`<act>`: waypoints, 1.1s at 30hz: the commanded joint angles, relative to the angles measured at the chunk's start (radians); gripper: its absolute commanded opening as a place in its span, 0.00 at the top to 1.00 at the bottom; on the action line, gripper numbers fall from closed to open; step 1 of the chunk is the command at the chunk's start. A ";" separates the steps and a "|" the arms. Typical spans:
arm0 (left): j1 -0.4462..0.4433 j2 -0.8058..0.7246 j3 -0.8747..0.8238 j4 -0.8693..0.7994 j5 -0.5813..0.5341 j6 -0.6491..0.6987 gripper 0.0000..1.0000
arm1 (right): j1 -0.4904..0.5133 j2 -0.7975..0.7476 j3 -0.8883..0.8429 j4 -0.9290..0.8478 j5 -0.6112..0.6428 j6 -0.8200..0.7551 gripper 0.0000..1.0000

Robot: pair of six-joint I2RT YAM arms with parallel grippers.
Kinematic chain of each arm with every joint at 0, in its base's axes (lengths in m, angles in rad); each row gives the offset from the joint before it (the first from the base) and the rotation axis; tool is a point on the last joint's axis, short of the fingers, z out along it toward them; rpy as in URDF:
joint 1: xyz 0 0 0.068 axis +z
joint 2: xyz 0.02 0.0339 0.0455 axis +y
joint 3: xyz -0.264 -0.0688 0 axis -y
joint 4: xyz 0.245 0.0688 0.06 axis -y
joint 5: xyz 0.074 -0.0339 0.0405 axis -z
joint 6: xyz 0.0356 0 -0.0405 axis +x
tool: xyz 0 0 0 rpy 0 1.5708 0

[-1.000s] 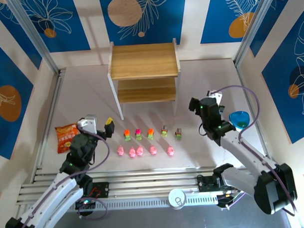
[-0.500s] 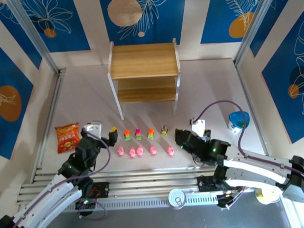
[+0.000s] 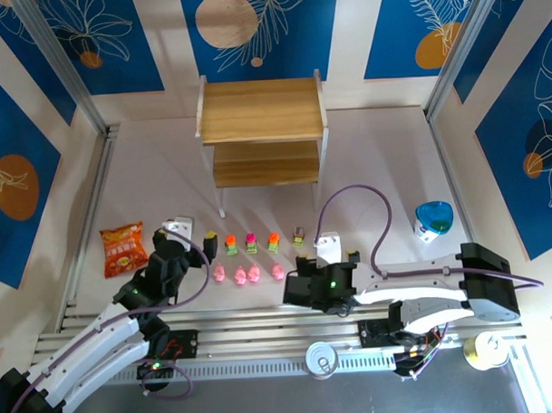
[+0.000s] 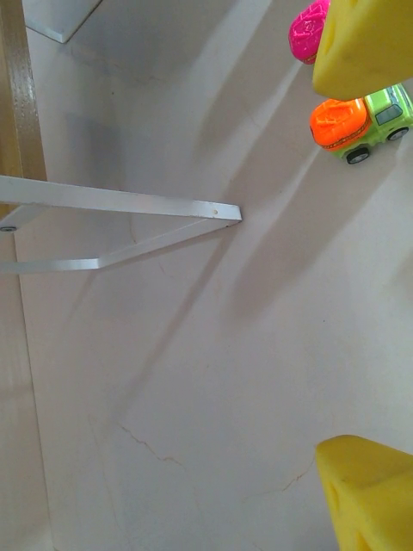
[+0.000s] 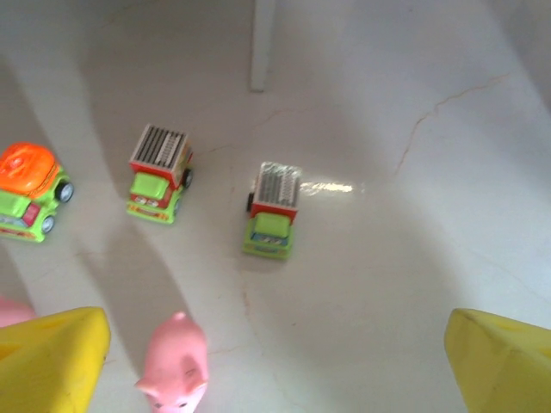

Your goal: Place and organize the plastic toys onto the shelf

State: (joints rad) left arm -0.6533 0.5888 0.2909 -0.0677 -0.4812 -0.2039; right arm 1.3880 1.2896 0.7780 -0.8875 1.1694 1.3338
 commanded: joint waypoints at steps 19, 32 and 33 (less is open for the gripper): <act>-0.009 0.065 0.042 0.020 -0.032 -0.013 0.00 | 0.043 0.198 -0.069 0.305 -0.191 0.109 0.22; -0.008 0.074 0.040 0.025 -0.027 -0.018 0.00 | -0.018 0.224 -0.098 0.334 -0.253 0.136 0.33; -0.009 0.074 0.039 0.024 -0.027 -0.017 0.00 | -0.022 0.226 -0.101 0.342 -0.255 0.132 0.33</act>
State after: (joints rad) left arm -0.6533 0.6632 0.3042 -0.0612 -0.4923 -0.2050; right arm 1.3777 1.4975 0.6857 -0.5518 0.9241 1.4311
